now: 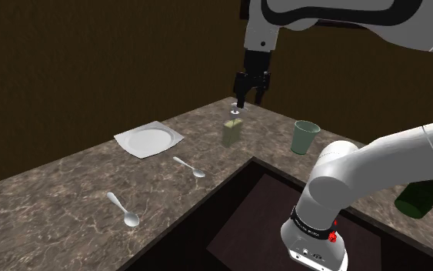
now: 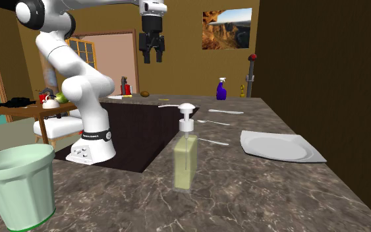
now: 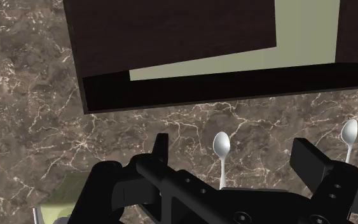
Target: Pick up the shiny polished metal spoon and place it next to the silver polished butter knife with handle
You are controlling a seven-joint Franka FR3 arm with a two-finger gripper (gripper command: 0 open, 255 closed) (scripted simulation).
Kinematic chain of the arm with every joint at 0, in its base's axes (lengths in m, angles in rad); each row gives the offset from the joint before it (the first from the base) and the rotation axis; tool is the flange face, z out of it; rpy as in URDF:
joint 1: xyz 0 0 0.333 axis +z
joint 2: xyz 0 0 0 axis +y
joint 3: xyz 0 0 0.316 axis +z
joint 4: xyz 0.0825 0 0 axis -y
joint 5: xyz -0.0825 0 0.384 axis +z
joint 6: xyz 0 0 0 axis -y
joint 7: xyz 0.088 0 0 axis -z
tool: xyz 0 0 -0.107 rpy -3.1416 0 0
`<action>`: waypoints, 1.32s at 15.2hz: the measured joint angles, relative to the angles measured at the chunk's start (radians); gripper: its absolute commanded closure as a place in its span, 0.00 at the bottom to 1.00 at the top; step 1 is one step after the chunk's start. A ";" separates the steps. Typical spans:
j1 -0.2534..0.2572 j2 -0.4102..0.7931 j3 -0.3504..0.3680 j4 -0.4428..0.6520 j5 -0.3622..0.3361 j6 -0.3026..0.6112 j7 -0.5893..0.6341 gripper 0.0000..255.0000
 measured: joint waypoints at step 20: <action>0.053 0.557 0.004 -0.023 0.071 0.526 -0.101 0.00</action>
